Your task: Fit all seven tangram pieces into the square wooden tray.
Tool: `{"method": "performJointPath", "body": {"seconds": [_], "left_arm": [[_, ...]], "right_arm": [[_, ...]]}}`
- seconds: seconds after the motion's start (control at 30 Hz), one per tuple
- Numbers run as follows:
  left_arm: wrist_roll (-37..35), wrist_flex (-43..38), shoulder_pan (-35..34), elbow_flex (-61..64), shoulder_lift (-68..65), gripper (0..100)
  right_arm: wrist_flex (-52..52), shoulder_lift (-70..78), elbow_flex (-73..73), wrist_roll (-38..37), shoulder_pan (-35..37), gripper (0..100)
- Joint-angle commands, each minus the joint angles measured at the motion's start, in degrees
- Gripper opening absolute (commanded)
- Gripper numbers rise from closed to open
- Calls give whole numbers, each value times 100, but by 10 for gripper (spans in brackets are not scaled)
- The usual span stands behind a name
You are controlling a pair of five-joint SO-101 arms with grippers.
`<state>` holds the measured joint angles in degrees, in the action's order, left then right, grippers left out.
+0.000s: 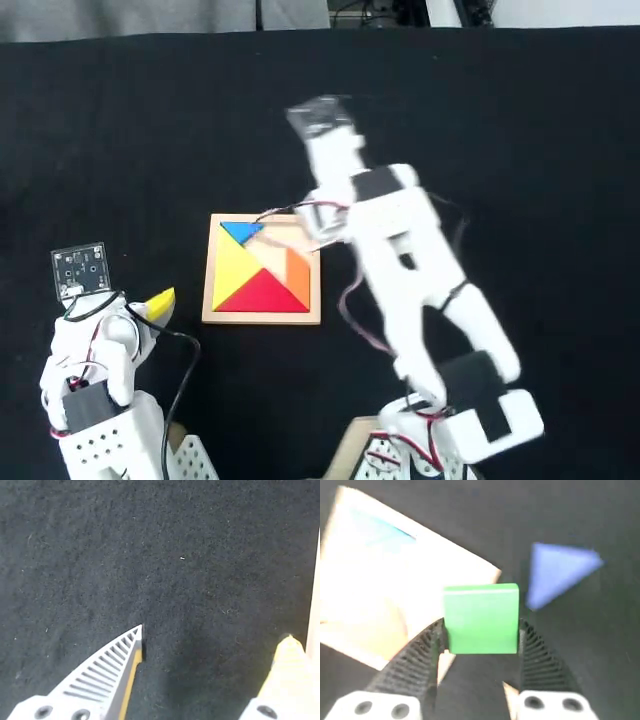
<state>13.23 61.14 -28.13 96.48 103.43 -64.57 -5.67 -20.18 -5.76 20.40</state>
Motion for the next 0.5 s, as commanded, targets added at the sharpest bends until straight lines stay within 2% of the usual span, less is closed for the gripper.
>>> {"method": "performJointPath", "body": {"seconds": [0.0, 0.13, 0.27, 0.47], "left_arm": [[62, 18, 66, 92, 79, 395], [62, 18, 66, 92, 79, 395], [70, 18, 66, 92, 79, 395], [79, 18, 66, 92, 79, 395]], "right_arm": [[-44, 462, 945, 26, 747, 112], [-141, 1640, 1895, 35, 949, 113], [-721, 2756, 2853, 202, 1116, 113], [-1160, 3591, 3644, 220, 1266, 113]]}}
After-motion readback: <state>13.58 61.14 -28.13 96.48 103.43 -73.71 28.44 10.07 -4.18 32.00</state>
